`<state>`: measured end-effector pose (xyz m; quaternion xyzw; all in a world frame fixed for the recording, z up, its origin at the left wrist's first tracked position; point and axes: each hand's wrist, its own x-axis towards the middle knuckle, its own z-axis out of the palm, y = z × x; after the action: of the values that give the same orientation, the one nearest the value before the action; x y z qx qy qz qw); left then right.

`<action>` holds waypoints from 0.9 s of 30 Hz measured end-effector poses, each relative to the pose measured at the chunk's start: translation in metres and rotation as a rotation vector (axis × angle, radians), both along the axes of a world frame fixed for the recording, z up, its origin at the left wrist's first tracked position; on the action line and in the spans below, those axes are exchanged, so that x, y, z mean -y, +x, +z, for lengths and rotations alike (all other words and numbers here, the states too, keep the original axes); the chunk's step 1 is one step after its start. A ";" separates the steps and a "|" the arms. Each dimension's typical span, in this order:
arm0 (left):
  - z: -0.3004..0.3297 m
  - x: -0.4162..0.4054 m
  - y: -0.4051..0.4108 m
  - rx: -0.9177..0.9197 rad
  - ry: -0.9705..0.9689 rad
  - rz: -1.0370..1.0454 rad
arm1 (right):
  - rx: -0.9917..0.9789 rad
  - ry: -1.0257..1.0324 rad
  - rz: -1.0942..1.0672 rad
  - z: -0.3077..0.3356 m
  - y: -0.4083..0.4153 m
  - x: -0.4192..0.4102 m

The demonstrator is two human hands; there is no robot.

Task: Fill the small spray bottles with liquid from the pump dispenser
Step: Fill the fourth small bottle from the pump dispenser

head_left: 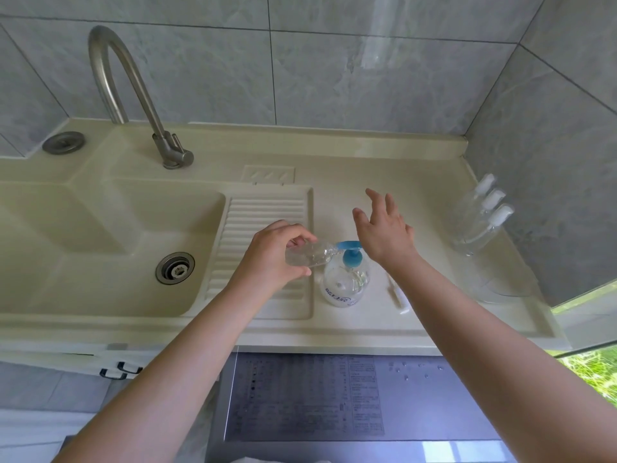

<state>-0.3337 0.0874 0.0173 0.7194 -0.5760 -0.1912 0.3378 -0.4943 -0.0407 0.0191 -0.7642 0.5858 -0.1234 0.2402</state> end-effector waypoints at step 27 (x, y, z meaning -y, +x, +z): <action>-0.003 0.002 0.001 0.005 -0.021 -0.011 | -0.034 -0.076 0.008 -0.008 0.002 0.000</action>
<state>-0.3328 0.0849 0.0138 0.7132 -0.5826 -0.1852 0.3430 -0.4923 -0.0412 0.0115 -0.7770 0.5817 -0.1316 0.2017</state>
